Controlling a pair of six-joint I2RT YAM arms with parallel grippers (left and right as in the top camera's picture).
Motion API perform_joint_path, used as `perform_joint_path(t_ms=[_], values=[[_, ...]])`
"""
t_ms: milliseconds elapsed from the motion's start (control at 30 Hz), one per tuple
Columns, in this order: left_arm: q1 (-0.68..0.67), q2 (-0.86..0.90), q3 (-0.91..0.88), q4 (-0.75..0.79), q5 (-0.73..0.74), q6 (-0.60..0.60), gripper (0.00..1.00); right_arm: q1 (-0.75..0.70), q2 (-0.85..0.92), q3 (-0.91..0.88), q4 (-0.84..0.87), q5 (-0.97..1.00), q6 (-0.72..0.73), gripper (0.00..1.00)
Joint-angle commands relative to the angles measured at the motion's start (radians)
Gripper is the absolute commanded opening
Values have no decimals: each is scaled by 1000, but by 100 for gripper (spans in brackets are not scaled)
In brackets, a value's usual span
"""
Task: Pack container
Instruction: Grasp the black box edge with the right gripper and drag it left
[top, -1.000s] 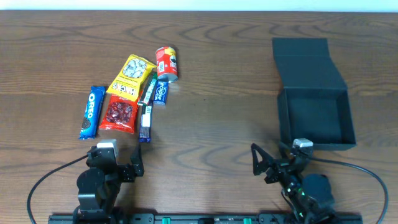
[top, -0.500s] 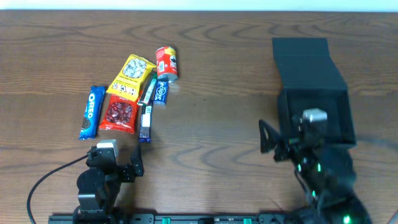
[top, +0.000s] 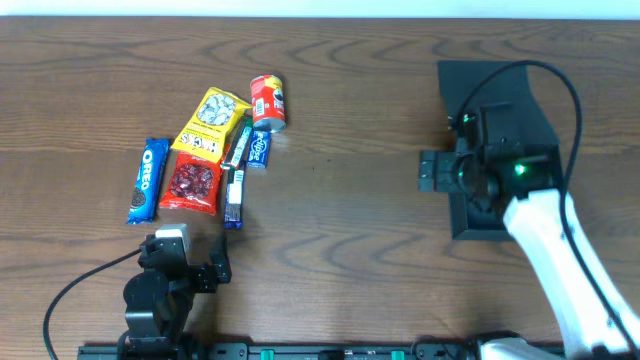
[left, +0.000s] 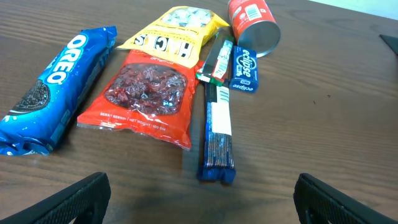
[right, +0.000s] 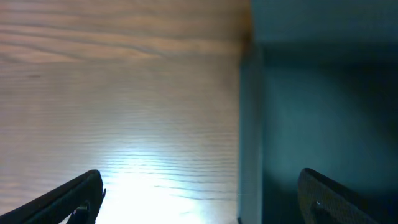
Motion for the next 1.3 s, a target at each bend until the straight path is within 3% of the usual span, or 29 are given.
perform_joint_path(t_ms=[0,100,200,467,533,700,1033,1267], values=[[5,-6,-13,1,-4,-4,95,-90,60,20,6,-70,-22,99],[5,-6,-13,1,-4,-4,95,-140,104,20,10,-73,-92,99],[5,-6,-13,1,-4,-4,95,-155,144,20,24,-92,-150,91],[5,-6,-13,1,-4,-4,96,-155,290,20,105,-98,-172,45],[5,-6,-13,1,-4,-4,95,-154,329,20,124,-100,-171,28],[5,-6,-13,1,-4,-4,95,-154,333,20,177,-194,-170,2],[5,-6,-13,1,-4,-4,95,-65,322,89,357,-272,-77,1],[5,-6,-13,1,-4,-4,95,66,441,299,368,-249,-54,1]])
